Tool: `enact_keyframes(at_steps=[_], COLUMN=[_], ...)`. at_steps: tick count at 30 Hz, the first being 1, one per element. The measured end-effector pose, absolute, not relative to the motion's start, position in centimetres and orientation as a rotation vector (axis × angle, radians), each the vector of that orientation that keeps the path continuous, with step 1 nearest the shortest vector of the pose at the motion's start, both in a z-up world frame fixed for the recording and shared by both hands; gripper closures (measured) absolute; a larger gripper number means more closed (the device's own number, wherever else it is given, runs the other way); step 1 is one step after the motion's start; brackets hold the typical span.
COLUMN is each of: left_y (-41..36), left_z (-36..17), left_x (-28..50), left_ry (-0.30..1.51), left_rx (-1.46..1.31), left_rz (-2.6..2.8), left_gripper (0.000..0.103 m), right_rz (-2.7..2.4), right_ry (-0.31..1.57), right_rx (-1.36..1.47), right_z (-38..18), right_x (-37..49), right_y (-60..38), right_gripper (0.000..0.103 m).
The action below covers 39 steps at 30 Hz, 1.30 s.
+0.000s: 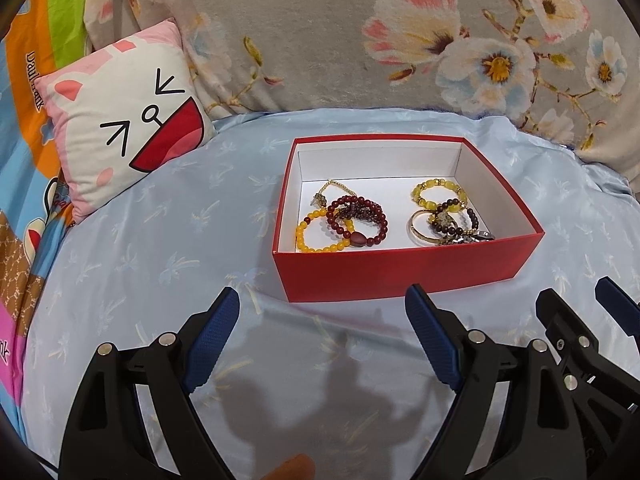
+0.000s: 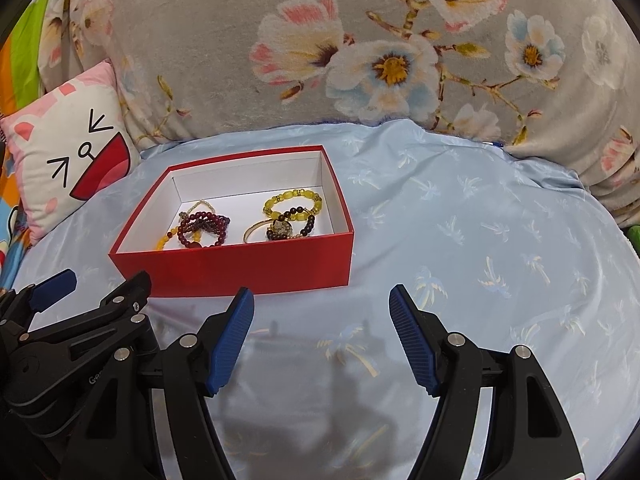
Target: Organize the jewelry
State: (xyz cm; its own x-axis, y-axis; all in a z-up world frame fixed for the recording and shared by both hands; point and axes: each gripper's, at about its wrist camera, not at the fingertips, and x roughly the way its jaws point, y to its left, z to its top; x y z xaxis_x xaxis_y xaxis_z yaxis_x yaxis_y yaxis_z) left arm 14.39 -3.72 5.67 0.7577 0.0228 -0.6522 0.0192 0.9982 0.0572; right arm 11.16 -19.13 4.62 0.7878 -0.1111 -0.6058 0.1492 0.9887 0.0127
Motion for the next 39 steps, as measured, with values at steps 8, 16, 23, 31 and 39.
enact_keyframes(at_steps=[8,16,23,31,39], left_y=[-3.67,-3.74,-3.72,-3.69,-3.57], left_z=[5.56,5.38,5.37,5.32,5.35], left_x=[14.34,14.39,14.42,14.43,14.53], left_ry=[0.714,0.716,0.719,0.722,0.725], left_rx=[0.059,0.058,0.061,0.064,0.057], left_rz=[0.001,-0.003,-0.001,0.003,0.009], left_gripper=[0.022,0.022,0.022,0.022,0.022], right_rz=[-0.139,-0.142,-0.142,-0.146,-0.16], right_ry=[0.653,0.653,0.653,0.655,0.652], right_rx=[0.063,0.065,0.065,0.064,0.073], right_z=[4.31,4.35,4.37,4.4,4.03], right_x=[11.07,11.1,11.1,11.13,11.27], right_y=[-19.11,-19.1,-19.14,-19.09,-19.49], right_gripper=[0.035,0.035,0.035,0.033,0.026])
